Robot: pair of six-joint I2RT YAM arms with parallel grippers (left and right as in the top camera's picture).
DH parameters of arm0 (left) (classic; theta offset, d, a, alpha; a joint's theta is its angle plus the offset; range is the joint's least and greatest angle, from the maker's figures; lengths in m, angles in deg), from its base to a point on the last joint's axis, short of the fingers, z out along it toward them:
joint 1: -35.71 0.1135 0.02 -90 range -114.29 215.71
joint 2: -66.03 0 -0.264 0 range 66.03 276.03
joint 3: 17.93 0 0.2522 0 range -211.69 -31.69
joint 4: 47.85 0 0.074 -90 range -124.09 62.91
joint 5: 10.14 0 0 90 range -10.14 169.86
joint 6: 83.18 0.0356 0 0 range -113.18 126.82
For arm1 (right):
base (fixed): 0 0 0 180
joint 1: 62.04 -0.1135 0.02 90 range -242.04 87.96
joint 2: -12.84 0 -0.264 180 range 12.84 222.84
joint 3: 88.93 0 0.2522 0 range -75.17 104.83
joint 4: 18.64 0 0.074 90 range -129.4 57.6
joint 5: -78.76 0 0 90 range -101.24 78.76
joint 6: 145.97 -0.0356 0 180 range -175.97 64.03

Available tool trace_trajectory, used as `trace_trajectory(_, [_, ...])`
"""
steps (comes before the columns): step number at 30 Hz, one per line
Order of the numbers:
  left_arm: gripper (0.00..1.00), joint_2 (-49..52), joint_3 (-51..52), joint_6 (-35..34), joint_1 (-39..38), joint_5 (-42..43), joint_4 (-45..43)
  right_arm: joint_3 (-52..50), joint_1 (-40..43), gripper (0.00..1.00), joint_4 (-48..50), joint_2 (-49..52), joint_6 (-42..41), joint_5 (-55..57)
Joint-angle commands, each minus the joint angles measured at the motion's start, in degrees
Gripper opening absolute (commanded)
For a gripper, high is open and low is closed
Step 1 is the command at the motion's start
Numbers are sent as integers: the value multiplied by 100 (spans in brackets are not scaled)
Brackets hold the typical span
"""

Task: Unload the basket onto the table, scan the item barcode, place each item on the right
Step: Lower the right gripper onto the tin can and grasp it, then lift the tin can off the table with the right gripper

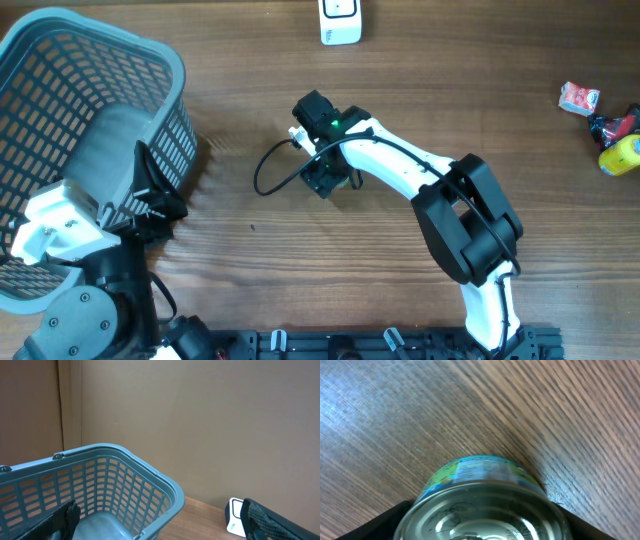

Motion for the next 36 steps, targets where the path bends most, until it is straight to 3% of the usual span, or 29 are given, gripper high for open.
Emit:
trace_trajectory(1, [100,-11,-48,-57,-22,-13,2,4,13,84,-55,68,-833,79])
trace_trajectory(5, [100,-11,-48,-57,-22,-13,4,4,13,85,-157,68,-1742,55])
trace_trajectory(15, [100,-11,-48,-57,-22,-13,28,4,13,80,-214,68,-5235,-511])
trace_trajectory(17, [100,-11,-48,-59,-22,-11,59,4,13,80,-37,68,-5484,-553])
trace_trajectory(20, [100,-11,-48,-59,-22,-11,66,4,13,100,424,68,-4540,-750])
trace_trajectory(32, [100,-11,-48,-105,-22,37,114,4,13,100,114,68,-378,-306])
trace_trajectory(36, [100,-11,-48,-142,-22,33,111,4,13,100,-55,68,675,-313])
